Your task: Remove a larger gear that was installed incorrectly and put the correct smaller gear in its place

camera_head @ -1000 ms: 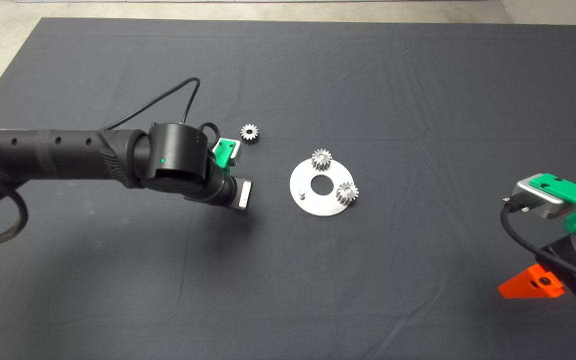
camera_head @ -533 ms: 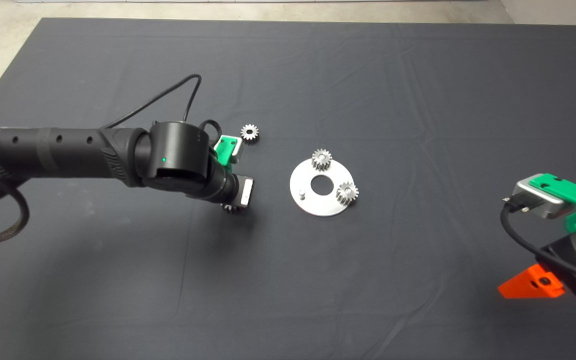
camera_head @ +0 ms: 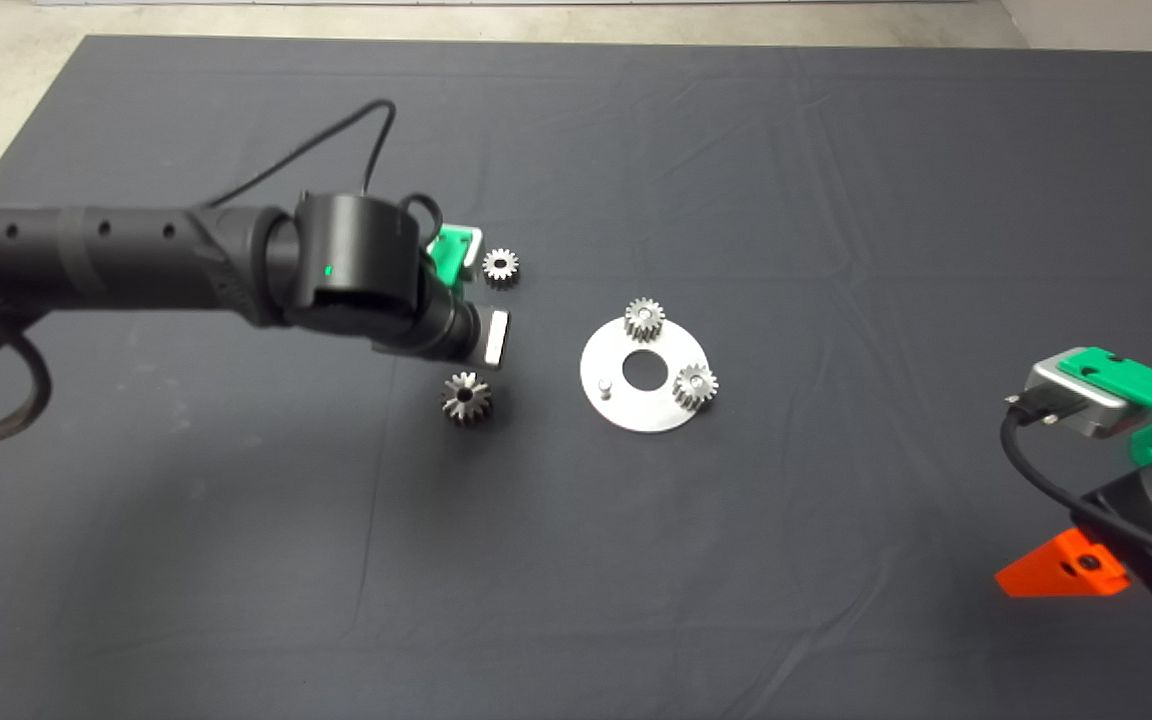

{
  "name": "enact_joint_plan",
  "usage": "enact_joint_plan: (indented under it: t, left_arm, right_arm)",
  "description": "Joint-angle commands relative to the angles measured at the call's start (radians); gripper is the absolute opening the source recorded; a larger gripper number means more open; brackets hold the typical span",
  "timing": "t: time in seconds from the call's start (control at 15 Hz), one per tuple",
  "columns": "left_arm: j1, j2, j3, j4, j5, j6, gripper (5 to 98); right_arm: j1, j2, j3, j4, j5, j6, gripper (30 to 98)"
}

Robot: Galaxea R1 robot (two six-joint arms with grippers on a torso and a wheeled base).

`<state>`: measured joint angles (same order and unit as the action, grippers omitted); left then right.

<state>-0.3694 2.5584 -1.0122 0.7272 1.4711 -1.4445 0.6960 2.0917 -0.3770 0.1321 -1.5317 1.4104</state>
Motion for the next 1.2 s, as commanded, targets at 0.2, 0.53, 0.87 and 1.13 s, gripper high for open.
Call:
enact_joint_plan:
  t: [0.2, 0.53, 0.87, 1.13]
  left_arm:
    - [-0.013, 0.124, -0.219, 0.008, -0.024, 0.022, 63.4]
    - [-0.027, 0.165, -0.356, 0.008, -0.057, 0.082, 71.8]
    - [-0.050, 0.211, -0.435, 0.008, -0.074, 0.118, 78.0]
    - [-0.056, 0.239, -0.495, 0.008, -0.112, 0.116, 78.0]
  right_arm:
    - [0.020, 0.005, 0.004, 0.034, -0.117, -0.004, 97.6]
    - [0.020, 0.013, 0.003, 0.034, -0.117, -0.004, 97.6]
    - [0.020, 0.011, 0.006, 0.034, -0.117, -0.004, 97.6]
    - [0.020, 0.011, 0.006, 0.034, -0.117, -0.004, 97.6]
